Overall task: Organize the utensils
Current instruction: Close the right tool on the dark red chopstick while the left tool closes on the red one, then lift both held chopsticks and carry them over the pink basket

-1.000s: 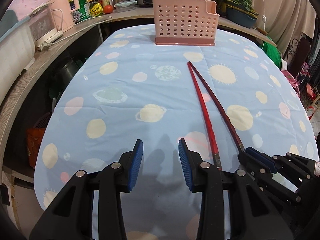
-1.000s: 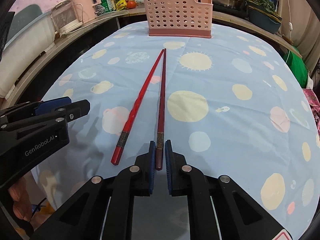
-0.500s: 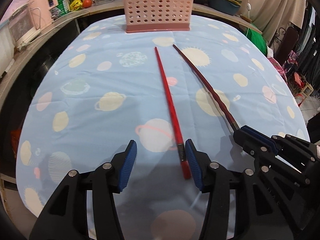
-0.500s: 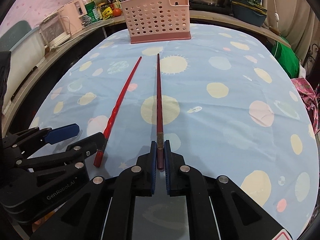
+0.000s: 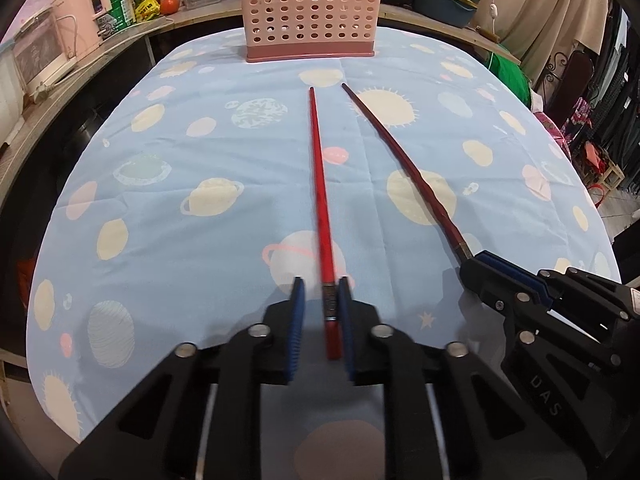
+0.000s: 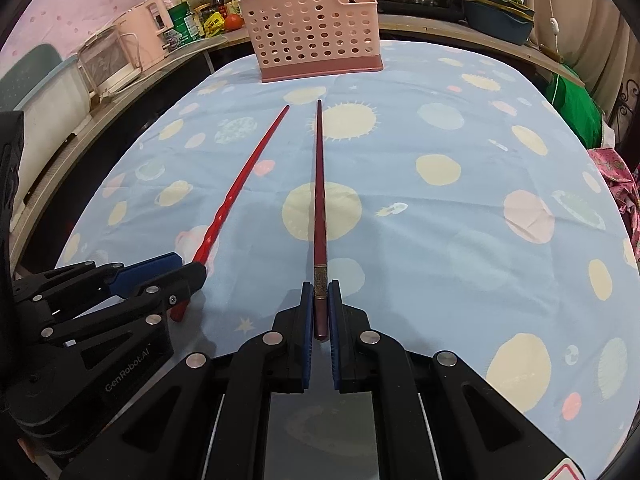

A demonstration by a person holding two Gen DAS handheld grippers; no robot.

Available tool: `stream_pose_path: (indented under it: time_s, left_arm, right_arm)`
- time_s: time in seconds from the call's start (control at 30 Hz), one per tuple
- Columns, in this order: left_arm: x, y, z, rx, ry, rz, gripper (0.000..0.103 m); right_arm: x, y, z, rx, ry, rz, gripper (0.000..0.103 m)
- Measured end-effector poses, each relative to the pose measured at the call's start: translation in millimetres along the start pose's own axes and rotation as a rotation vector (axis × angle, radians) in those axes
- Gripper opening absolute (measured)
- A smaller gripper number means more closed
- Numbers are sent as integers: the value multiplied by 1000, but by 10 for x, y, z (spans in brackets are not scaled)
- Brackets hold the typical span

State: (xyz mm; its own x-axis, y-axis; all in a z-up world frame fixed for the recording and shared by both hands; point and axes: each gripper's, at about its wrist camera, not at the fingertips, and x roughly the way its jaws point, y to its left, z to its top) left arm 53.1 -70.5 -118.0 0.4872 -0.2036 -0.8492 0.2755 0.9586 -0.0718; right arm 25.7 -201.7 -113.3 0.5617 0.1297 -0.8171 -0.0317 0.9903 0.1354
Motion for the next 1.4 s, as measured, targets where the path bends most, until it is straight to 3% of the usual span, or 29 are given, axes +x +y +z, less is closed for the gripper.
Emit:
stream_pose_path:
  time_s: [0.23,0.5,0.9,1.4]
  left_arm:
    - [-131,40,-7,-9,-15,-18,7]
    - [-630,148,217,-48,-115,-42,7]
    - [-1181,424,896,-117,-270,-30,7]
    - [-1482,664,1850,-165,-406,-58,7]
  right_arm:
    - [-106,28,31,-1,-27,5,7]
    - [-478,30,308,10,-118,17,7]
    - [-1112,-67,1056,38,-298,63,7]
    - [-1215,-206,1896,78,-406,126,7]
